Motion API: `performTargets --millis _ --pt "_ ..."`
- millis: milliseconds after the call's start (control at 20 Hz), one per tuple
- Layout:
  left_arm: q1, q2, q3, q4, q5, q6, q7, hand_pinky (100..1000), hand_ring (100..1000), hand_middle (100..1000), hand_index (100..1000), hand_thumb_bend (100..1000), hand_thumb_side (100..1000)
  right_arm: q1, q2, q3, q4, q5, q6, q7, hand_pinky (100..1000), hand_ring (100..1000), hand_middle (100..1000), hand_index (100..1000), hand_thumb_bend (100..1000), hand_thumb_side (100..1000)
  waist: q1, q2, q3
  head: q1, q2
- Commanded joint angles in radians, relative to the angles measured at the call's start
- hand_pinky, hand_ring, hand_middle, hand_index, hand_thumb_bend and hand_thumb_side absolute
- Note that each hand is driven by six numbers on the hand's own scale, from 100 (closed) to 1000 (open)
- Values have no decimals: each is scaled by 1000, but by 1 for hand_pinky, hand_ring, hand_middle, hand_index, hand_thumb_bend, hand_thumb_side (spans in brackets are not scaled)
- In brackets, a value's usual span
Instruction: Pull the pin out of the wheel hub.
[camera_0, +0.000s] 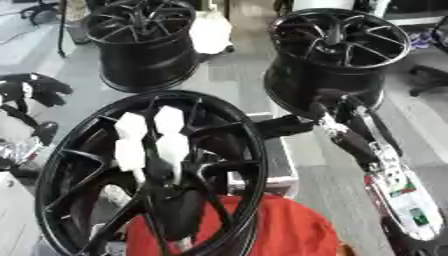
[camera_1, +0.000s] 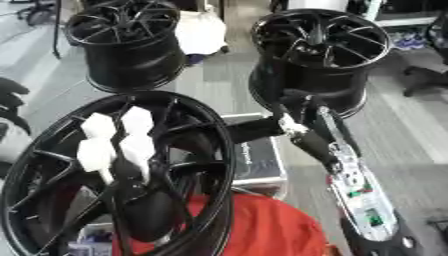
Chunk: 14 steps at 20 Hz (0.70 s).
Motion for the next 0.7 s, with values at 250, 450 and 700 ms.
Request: performTargets --millis 250,450,700 --pt "-170 212 -167 159 10 -112 -108 736 745 782 892 227 487 -24 -8 14 -9 1 1 18 650 649 730 812 363 504 -12 -9 -25 35 0" --pt "-279 260 -196 242 28 -179 -175 743 740 780 884 270 417 -30 -1 22 -8 -3 2 28 650 649 730 812 358 508 -18 -6 -38 51 1" --pt "-419 180 -206 379 -46 -265 -261 757 764 808 893 334 403 -30 -2 21 -8 -5 2 29 649 649 730 812 356 509 -19 -2 -34 51 3"
